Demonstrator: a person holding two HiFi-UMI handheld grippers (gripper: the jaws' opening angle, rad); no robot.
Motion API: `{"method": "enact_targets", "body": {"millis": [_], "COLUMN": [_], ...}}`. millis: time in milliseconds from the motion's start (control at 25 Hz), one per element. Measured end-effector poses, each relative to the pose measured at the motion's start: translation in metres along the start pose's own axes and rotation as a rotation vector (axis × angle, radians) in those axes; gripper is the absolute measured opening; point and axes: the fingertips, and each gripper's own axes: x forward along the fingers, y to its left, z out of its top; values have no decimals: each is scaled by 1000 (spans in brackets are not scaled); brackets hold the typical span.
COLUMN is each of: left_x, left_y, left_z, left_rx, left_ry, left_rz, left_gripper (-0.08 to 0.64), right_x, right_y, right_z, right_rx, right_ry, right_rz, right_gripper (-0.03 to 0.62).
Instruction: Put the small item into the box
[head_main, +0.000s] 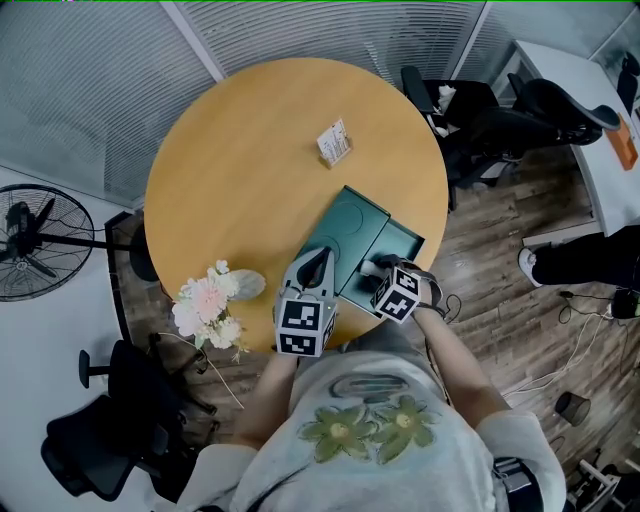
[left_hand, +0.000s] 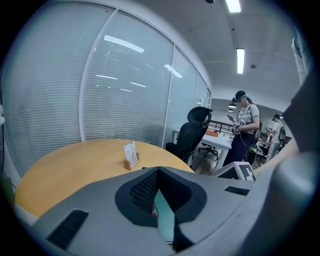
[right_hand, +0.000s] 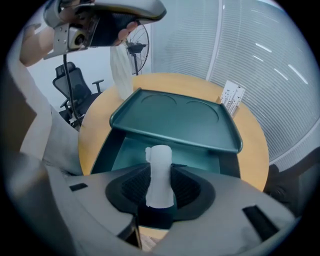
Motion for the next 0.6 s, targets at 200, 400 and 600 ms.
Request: {"method": "enact_targets", "body": {"millis": [200, 400, 600], "left_x": [-2, -3, -4], "left_y": [2, 3, 3], "left_z": [0, -3, -6], "left_rx": [-3, -6, -5], "left_ry": [2, 7, 10], "left_rz": [8, 13, 13], "left_gripper": [3, 3, 3], "right_x": [6, 13, 18], "right_y": [3, 6, 9], "right_z": [1, -2, -6], "right_rx": [-46, -84, -111], "right_ry": [39, 69, 96], "right_rz": [12, 18, 21], "right_gripper": [135, 135, 135]}}
